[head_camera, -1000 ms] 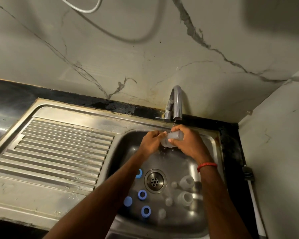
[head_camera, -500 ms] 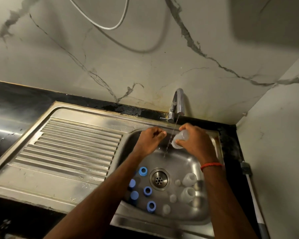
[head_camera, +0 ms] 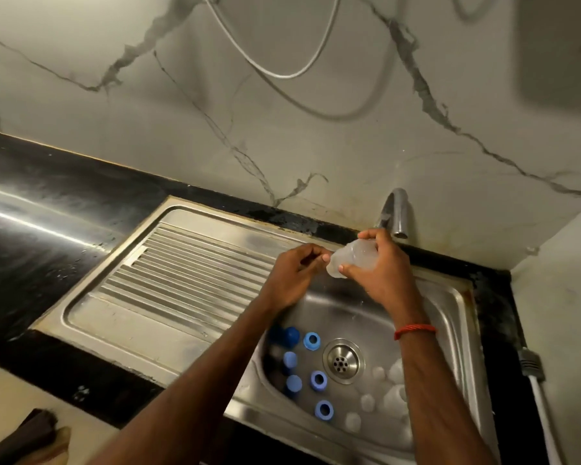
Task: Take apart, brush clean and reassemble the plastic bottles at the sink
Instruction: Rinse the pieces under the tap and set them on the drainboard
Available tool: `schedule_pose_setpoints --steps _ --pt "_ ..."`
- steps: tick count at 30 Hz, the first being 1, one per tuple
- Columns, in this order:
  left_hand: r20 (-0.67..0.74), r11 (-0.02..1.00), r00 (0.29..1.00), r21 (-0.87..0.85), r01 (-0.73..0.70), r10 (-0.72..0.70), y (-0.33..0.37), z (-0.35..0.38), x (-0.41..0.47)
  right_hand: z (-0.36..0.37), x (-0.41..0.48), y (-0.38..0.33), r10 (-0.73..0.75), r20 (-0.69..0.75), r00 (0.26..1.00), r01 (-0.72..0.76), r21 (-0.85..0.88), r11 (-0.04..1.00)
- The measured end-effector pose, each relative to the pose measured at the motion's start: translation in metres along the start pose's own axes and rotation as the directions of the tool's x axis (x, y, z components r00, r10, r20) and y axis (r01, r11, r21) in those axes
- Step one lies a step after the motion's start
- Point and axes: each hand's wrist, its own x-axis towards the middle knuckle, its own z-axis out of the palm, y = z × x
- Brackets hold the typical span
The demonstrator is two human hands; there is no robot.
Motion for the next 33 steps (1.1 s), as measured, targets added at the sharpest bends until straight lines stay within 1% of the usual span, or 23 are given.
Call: schedule_pose_setpoints --steps 3,4,7,9,11,14,17,22,28,33 --pt "-0.09 0.999 0.995 -0.024 -0.041 0.039 -0.009 -0.031 -0.002 0.019 0.004 -0.024 -0.071 0.088 0.994 0.07 0.02 0.997" --pt "-0.134 1.0 0.991 -0.02 -0.024 0.021 -0.02 -0.052 -0.005 0.038 0.008 -0.04 -0.097 0.133 0.986 0.094 0.032 0.995" --pt "-0.165 0.999 0.986 -0.026 0.02 -0.024 -0.026 -0.069 -0.004 0.055 0.01 -0.052 -0.127 0.177 0.976 0.11 0.098 0.989" --pt "-0.204 0.998 0.977 -0.023 0.051 -0.055 -0.035 -0.093 -0.008 0.079 0.012 -0.069 -0.139 0.219 0.966 0.115 0.121 0.986" --pt "-0.25 0.997 0.965 -0.021 0.072 -0.075 -0.047 -0.12 -0.015 0.104 0.012 -0.087 -0.181 0.283 0.942 0.149 0.13 0.98" --pt "-0.293 0.995 0.951 -0.011 0.096 -0.095 -0.066 -0.153 -0.03 0.138 0.013 -0.108 -0.245 0.328 0.912 0.199 0.167 0.966" --pt "-0.307 0.989 0.941 -0.015 0.147 -0.144 -0.087 -0.183 -0.046 0.171 0.013 -0.124 -0.26 0.381 0.887 0.189 0.214 0.958" --pt "-0.293 0.967 0.922 -0.04 0.252 -0.253 -0.117 -0.224 -0.067 0.222 0.011 -0.135 -0.21 0.47 0.857 0.114 0.225 0.968" --pt "-0.27 0.954 0.918 -0.003 0.301 -0.291 -0.148 -0.253 -0.085 0.266 0.009 -0.132 -0.181 0.531 0.828 0.079 0.208 0.975" --pt "-0.239 0.95 0.921 -0.032 0.31 -0.308 -0.166 -0.269 -0.091 0.291 0.003 -0.127 -0.163 0.558 0.814 0.053 0.208 0.977"
